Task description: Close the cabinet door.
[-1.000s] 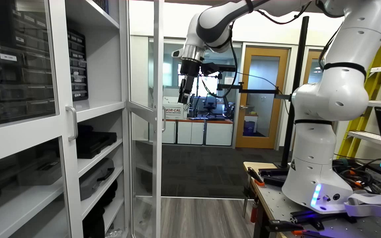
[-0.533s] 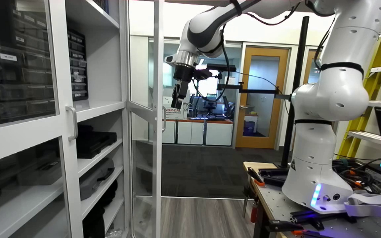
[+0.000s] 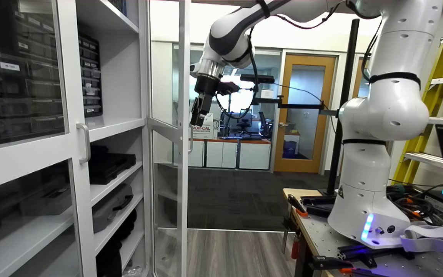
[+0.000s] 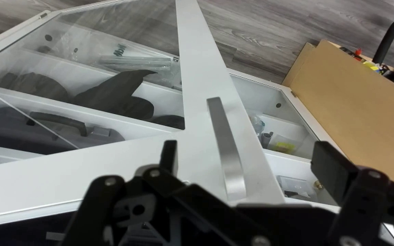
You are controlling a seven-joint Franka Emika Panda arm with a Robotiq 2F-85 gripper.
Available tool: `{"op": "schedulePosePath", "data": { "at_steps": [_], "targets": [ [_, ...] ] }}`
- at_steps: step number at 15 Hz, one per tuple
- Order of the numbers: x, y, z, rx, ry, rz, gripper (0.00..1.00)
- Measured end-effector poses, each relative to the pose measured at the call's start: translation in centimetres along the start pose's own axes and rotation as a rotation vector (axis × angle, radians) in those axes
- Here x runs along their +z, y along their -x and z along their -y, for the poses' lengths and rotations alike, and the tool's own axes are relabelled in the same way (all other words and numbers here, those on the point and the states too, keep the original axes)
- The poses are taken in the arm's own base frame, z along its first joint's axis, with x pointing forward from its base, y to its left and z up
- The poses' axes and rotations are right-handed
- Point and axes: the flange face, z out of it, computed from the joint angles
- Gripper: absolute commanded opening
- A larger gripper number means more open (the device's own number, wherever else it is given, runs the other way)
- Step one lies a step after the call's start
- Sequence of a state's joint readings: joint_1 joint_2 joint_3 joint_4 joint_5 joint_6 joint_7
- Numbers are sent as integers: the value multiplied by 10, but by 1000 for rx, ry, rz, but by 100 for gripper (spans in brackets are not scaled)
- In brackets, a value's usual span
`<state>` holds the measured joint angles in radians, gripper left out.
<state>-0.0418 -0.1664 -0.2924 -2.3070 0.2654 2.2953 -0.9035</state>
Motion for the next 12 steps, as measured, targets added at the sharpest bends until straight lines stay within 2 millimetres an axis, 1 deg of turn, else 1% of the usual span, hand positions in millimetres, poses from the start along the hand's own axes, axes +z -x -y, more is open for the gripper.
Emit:
{"op": "schedulePosePath", "data": {
  "at_steps": [1,2,3,4,7,11,12],
  "targets": [
    [2,-2,-2,-9,-6,-5,99],
    [5,-3,-4,-15,-13,-9,75],
    [8,-4,-6,-21,-20,-12,74],
    [11,-5,-8,-24,-27,-15,70],
    [15,-3,-15,-30,-25,-25,48],
    [10,-2,-20,-32,2,-41,22],
    [10,-2,-19,-34,2,-42,17]
  ]
}}
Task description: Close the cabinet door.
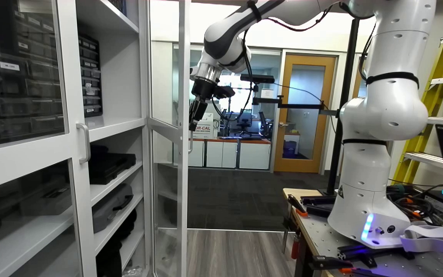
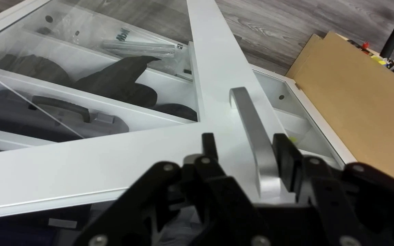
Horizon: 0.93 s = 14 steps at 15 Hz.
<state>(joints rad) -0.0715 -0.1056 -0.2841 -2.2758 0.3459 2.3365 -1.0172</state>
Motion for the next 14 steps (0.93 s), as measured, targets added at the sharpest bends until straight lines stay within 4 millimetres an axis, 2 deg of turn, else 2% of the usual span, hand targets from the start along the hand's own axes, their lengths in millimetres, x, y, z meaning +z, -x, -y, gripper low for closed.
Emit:
{"op": "schedulePosePath", "data": {
  "at_steps": [2,4,5,14],
  "targets": [
    [0,-2,5,-10,-3,-1,5],
    [1,-7,11,-23,-6,-1,0],
    [1,-9,13,-31,-4,-2,4],
    [6,-22,20,-12,23,-16,4]
  ]
}}
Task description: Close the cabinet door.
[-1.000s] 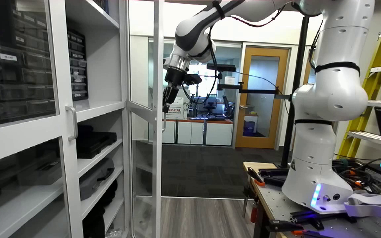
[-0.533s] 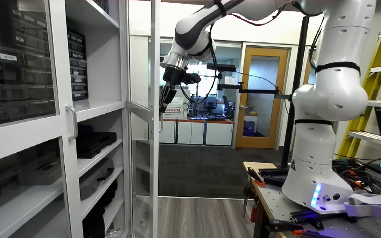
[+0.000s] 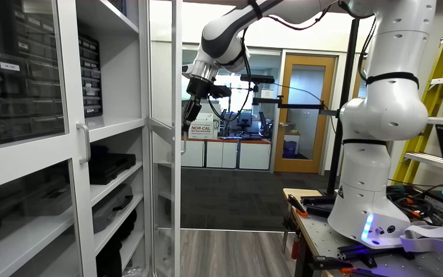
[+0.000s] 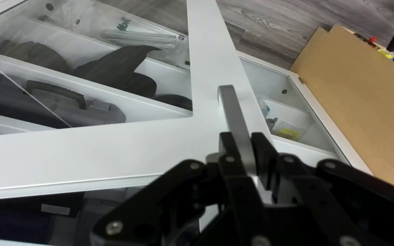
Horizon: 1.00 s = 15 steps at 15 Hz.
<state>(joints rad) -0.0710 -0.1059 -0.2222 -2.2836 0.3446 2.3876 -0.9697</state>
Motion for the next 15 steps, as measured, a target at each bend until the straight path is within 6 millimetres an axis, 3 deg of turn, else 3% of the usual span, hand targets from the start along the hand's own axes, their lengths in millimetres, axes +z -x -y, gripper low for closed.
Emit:
{"op": "schedulePosePath", "data": {
  "at_steps": [7,15],
  "targets": [
    [9,-26,6,50,21,-9,4],
    [23,-69,9,100,34,-5,4]
  ]
}}
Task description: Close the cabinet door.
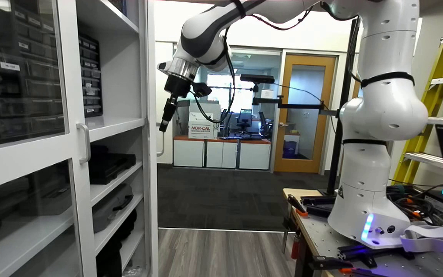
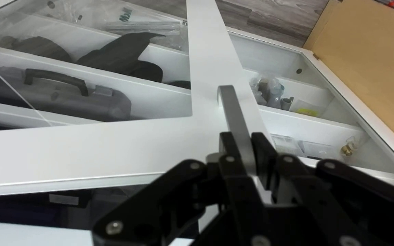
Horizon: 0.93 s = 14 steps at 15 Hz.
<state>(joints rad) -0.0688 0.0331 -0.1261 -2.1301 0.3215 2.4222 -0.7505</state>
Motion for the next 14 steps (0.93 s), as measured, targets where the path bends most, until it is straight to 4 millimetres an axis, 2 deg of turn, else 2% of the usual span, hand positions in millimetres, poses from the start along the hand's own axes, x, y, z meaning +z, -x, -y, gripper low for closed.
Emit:
{"op": "schedulePosePath", "data": {
  "at_steps": [7,14],
  "targets": [
    [13,-36,3,48,7,-7,4],
    [21,-63,7,99,32,-3,4]
  ]
}}
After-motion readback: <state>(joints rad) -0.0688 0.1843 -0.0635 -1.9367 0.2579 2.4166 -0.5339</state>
